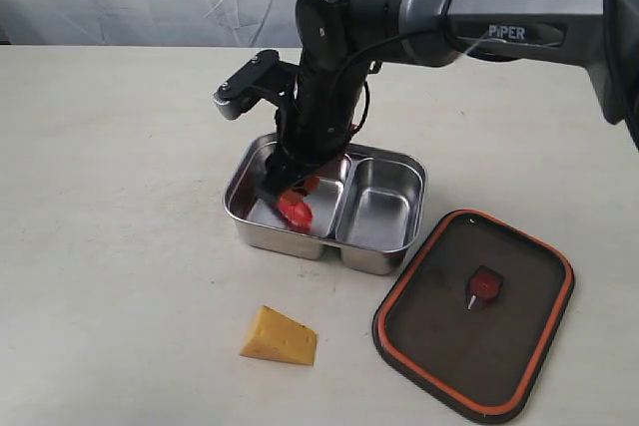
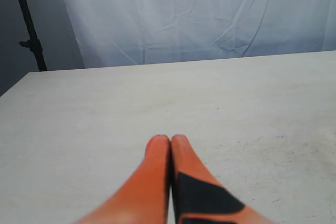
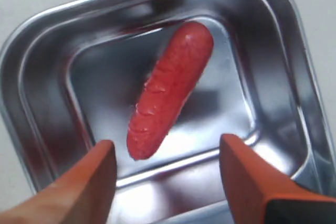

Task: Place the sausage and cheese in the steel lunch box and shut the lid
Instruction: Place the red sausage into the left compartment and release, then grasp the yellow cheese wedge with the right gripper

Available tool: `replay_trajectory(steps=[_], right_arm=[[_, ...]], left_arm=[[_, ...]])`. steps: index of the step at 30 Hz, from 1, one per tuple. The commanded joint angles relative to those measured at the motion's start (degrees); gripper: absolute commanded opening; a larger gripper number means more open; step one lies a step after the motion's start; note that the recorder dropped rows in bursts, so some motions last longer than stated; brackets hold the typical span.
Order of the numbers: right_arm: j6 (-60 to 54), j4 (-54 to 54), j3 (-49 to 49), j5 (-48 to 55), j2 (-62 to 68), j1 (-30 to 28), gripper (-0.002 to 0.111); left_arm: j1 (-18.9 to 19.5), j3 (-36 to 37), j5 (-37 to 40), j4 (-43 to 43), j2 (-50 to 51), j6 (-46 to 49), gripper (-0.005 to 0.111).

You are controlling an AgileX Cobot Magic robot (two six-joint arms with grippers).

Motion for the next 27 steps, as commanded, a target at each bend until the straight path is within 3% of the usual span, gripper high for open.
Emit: replay_trajectory(steps=[1,8,15,20,27], right_arm=[[-1.43,1.97,-0.11,5.31,-4.15,-0.17,0.057],[-10.53,18.40,0.10,17.06,-11.44,0.99,0.057],[-11.28,11.55,8.05,17.55,-13.86,12.40,0.057],[-11.12,3.18,18.05,2.75,-13.86,16.43,0.057],[-11.12,4.74,22.88,-6.93,-13.86,16.43,0.057]], left_arm=[[-0.07,0.21,-0.58,0.08,-0.29,-0.02,0.000],[-0.07,0.21,-0.58,0.08,-0.29,-0.02,0.000],[-0.07,0.21,-0.58,0.08,-0.29,-0.02,0.000],[-0.07,0.21,-0.58,0.08,-0.29,-0.02,0.000],[-0.07,0.21,-0.58,0.08,-0.29,-0.02,0.000]])
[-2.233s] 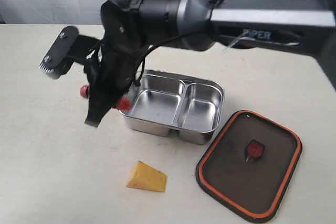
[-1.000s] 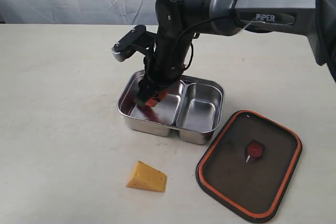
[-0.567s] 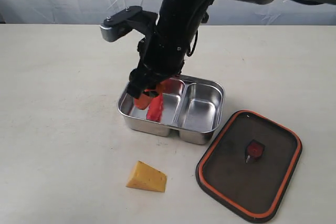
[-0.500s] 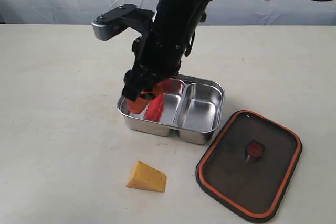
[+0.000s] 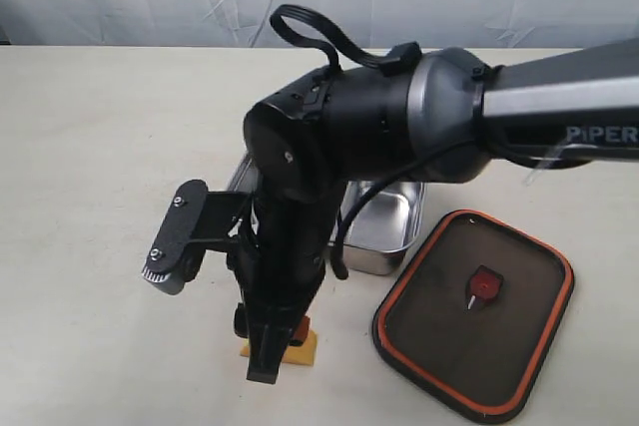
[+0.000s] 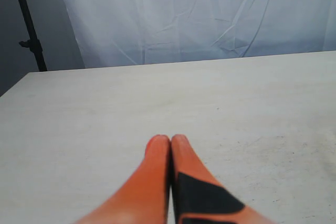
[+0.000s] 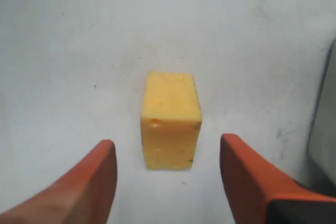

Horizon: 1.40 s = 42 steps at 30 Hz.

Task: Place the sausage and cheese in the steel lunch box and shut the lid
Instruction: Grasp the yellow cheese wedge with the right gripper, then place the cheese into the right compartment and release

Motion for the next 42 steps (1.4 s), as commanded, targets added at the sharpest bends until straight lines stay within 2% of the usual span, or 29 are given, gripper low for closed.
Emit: replay_trajectory(steps=[1,17,20,24,25,31,36,39,42], right_arm=[[-0.34,0.92,2.05,-4.86,-0.61,0.05,0.057],[-0.34,0.87,2.21,-5.96,5.89,0.05,0.056],[-0.34,0.97,2.21,-5.96,6.04,0.05,0.043],[-0.34,2.02,2.21,-5.62,5.20,0.05,0.004],[-0.06,2.38,2.21,-5.62,4.60,0.05,0.000],[0.45,1.35,2.21,-6.88,-0.85,-0.07,0.000],[10.49,-9.72,2.21,-10.10,-7.00,-0.98,0.000],[17.16,-14.65,2.21,-10.93,-9.40,-5.08,0.000],[18.79,-14.62,2.21,-11.03,-10.65,-11.20,0.000]], left_arm=[[-0.07,0.21,-0.58,0.08,-0.29,-0.02,0.000],[-0.06,0.21,-0.58,0.08,-0.29,0.08,0.000],[-0.06,0.21,-0.58,0.08,-0.29,0.08,0.000],[-0.06,0.21,-0.58,0.08,-0.29,0.08,0.000],[-0.06,0.21,-0.58,0.08,-0.29,0.08,0.000],[-0.06,0.21,-0.58,0.08,-0.29,0.08,0.000],[-0.06,0.21,-0.58,0.08,-0.29,0.08,0.000],[-0.06,0.21,-0.58,0.08,-0.29,0.08,0.000],[-0.06,0.21,-0.58,0.08,-0.29,0.08,0.000]])
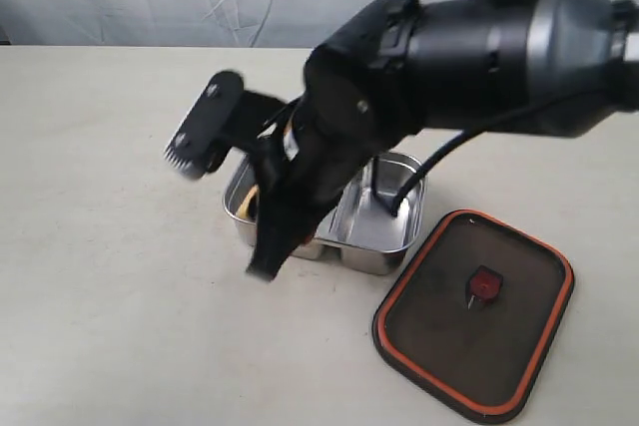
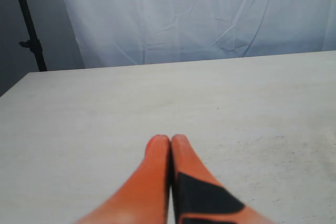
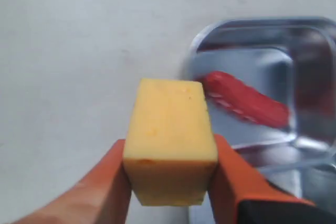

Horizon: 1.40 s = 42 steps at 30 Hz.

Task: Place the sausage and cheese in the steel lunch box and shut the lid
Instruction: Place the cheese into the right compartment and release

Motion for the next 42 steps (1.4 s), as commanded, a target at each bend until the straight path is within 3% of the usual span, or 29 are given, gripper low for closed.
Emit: replay_trajectory(steps=[1,5,10,13,20,30,36,42], right_arm=[[3.84,-2.07,0.15,-0.74,-2.13,-9.39,0.000],[3.97,1.79,0.15,-1.42,-1.57,-16.60,0.000],[3.97,5.29,0.15,-3.23,0.39,-21.42,0.000],[3.97,5.42,0.15,-2.96,1.85,-21.83,0.003],[3.83,7.12,0.15,-2.04,5.49,-21.83,0.028],[3.83,7.37,0.15,0.36,6.04,-21.83,0.029],[3.83,7.37,0.15,1.94,6.04,-21.83,0.053],[3.83,7.51,0.15,2.50,5.90,-21.83,0.053]], left_arm=[[-0.06,0.21,-0.58,0.08,-0.29,0.08,0.000],[-0.06,0.21,-0.58,0.08,-0.29,0.08,0.000],[-0.06,0.21,-0.58,0.08,-0.29,0.08,0.000],[-0.06,0.21,-0.58,0.08,-0.29,0.08,0.000],[-0.06,0.21,-0.58,0.08,-0.29,0.08,0.000],[-0.06,0.21,-0.58,0.08,-0.29,0.08,0.000],[-0.06,0.21,-0.58,0.08,-0.29,0.08,0.000],[-0.06,0.21,-0.58,0.08,-0.29,0.08,0.000]])
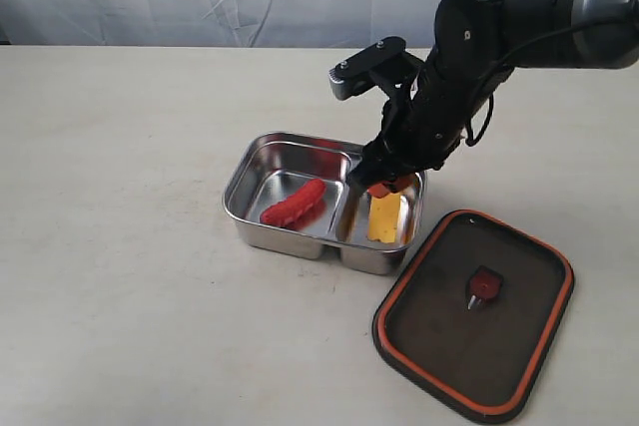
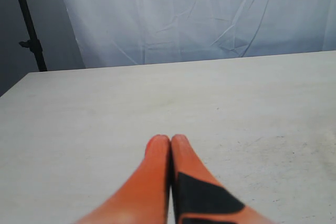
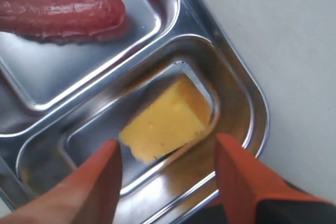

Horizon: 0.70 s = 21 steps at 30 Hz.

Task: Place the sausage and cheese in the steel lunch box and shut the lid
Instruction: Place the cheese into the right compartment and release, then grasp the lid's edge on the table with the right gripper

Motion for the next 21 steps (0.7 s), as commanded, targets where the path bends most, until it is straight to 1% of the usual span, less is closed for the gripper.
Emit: replay_trajectory(steps=[1,3,5,9,11,13,16,18,21], right_arm=[[-0.17,-0.18,0.06,1.37,-0.47,-0.26,0.053],[1.27,-0.77,0.06,3.24,-1.40,-0.26,0.053],[8.68,-3.80,0.06,5.69,-2.83,-0.26,0.053],[28.31,-13.71,0.06,13.40,-5.82,-1.21,0.053],[33.98,-16.55,0.06,17.70,-7.00,-2.70,0.053],[35.76,-16.94,0.88,19.16,-8.13,-4.84,0.053],[37.59,-15.80,4.78,18.51,-9.61,-7.86,0.053],[39.07,-14.28,8.86,16.33,-10.38,-9.64,0.053],[39.43,-11.33,14.73,12.49,-11.23,-10.68,0.053]], left_arm=[[-0.06,0.21,-0.58,0.08,-0.29,0.08,0.000],[-0.06,0.21,-0.58,0.08,-0.29,0.08,0.000],[-0.06,0.21,-0.58,0.08,-0.29,0.08,0.000],[-0.06,0.21,-0.58,0.08,-0.29,0.08,0.000],[-0.06,0.21,-0.58,0.08,-0.29,0.08,0.000],[-0.06,0.21,-0.58,0.08,-0.29,0.08,0.000],[-0.06,0.21,-0.58,0.08,-0.29,0.08,0.000],[-0.06,0.21,-0.58,0.08,-0.29,0.08,0.000],[-0.06,0.21,-0.58,0.08,-0.29,0.08,0.000]])
